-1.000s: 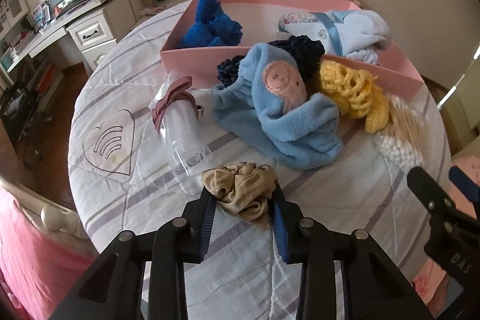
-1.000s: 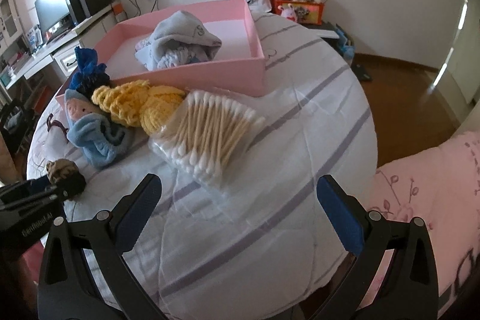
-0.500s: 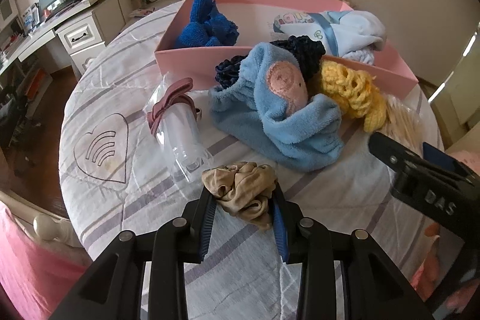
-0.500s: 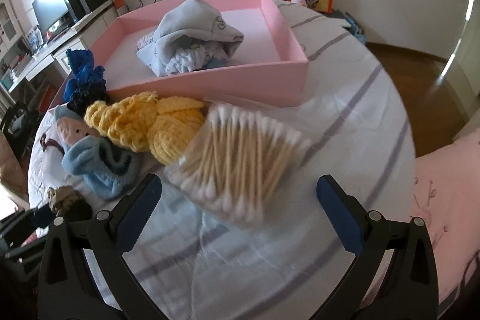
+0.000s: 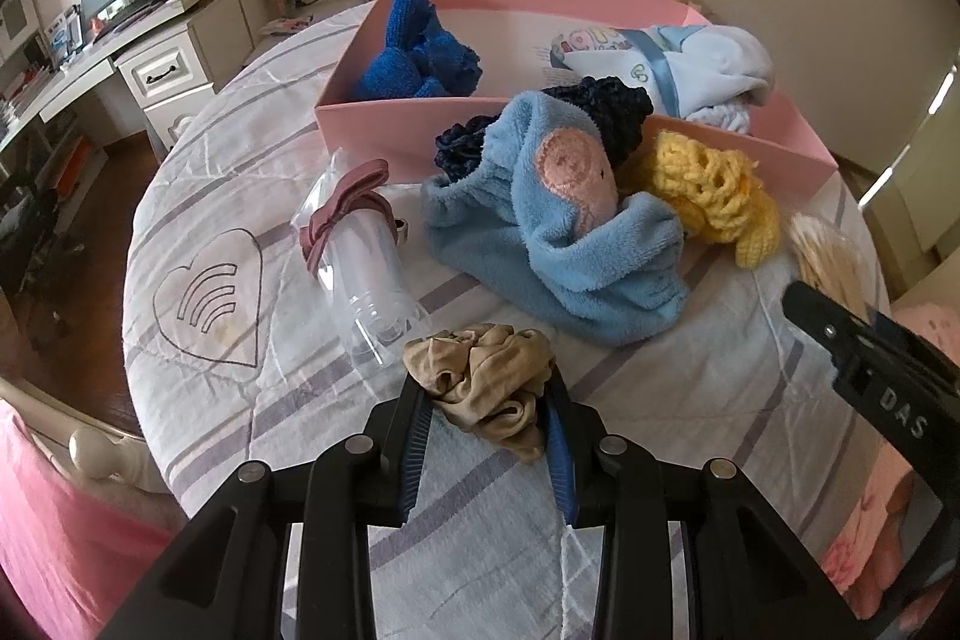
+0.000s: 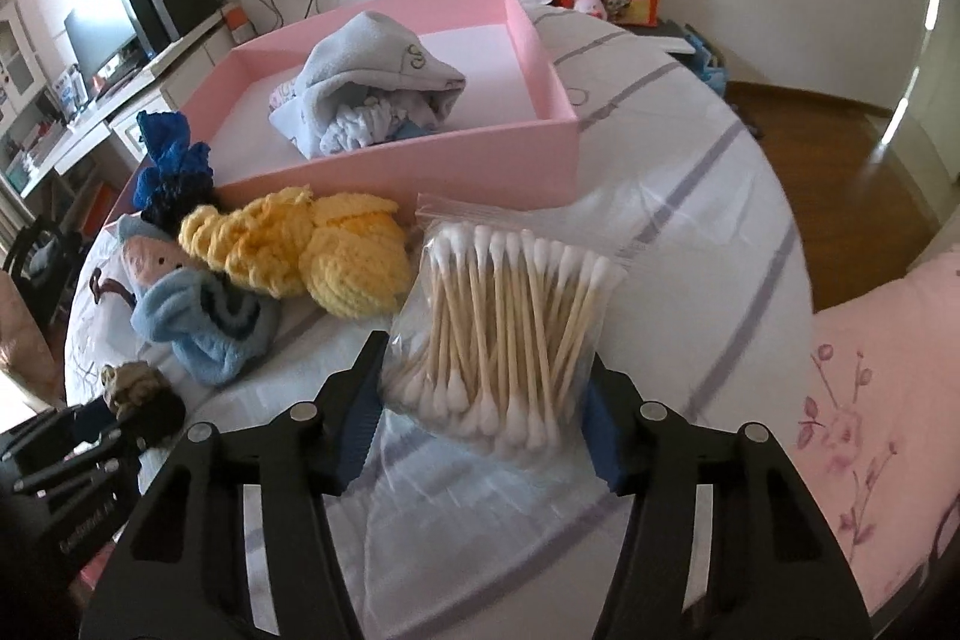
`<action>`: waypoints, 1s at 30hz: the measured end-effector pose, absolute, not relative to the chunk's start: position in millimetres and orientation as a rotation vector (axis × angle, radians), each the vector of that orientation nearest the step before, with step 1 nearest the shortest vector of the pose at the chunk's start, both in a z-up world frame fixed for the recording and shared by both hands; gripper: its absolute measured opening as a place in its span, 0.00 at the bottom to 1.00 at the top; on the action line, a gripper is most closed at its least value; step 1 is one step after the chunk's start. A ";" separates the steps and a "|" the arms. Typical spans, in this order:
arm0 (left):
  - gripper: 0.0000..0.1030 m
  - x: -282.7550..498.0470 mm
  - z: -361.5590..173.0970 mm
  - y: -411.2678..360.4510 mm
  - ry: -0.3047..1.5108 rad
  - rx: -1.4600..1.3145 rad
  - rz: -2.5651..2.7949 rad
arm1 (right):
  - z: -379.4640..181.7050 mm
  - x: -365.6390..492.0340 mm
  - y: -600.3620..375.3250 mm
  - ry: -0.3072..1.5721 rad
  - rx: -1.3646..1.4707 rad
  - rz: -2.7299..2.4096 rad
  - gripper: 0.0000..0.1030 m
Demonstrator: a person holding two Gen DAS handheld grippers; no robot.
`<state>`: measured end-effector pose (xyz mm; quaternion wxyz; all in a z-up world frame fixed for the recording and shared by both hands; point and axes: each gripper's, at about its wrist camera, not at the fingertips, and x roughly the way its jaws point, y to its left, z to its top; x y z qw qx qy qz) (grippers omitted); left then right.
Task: Organize soft objects
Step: 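Lift the cotton swab bag and the scrunchie off the bed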
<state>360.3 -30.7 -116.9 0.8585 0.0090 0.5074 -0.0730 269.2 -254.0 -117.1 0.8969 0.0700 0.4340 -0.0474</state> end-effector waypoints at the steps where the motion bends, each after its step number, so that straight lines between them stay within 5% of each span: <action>1: 0.31 359.5 -116.0 -30.7 1.065 0.019 -0.152 | -115.3 265.8 -255.0 0.898 0.147 -0.100 0.52; 30: 0.31 225.0 -0.3 -24.7 0.769 0.057 -0.122 | -5.5 136.4 -217.3 0.559 0.083 -0.040 0.52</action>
